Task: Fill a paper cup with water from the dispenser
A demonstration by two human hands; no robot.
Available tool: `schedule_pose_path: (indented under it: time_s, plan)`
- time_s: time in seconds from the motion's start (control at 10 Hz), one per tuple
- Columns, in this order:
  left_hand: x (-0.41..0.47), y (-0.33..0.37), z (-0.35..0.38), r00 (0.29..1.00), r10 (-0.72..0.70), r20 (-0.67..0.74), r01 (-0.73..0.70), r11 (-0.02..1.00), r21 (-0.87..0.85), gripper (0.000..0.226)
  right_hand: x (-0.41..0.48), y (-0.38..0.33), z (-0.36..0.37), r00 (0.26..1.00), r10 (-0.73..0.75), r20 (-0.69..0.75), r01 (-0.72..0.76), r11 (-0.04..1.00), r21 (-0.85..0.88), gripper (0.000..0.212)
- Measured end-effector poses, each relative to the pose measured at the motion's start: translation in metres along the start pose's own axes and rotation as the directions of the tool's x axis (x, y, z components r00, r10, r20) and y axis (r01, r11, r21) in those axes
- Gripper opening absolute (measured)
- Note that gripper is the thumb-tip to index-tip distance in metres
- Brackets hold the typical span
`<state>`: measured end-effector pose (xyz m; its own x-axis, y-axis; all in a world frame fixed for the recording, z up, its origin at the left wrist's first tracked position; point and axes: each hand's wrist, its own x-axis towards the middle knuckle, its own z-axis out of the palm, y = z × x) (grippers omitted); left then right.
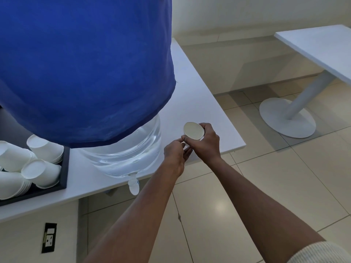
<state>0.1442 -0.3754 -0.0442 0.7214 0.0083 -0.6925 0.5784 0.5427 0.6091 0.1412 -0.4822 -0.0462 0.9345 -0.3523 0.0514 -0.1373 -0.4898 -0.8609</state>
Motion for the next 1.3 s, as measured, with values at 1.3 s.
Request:
schedule_pose_path:
  time_s: [1.3]
  plan:
    - [-0.011,-0.013,-0.014,0.991,0.023,-0.129,-0.020,0.999,0.026,0.012,-0.028,0.029,0.000,0.993,0.108,0.050,-0.104,0.991,-0.080,0.030]
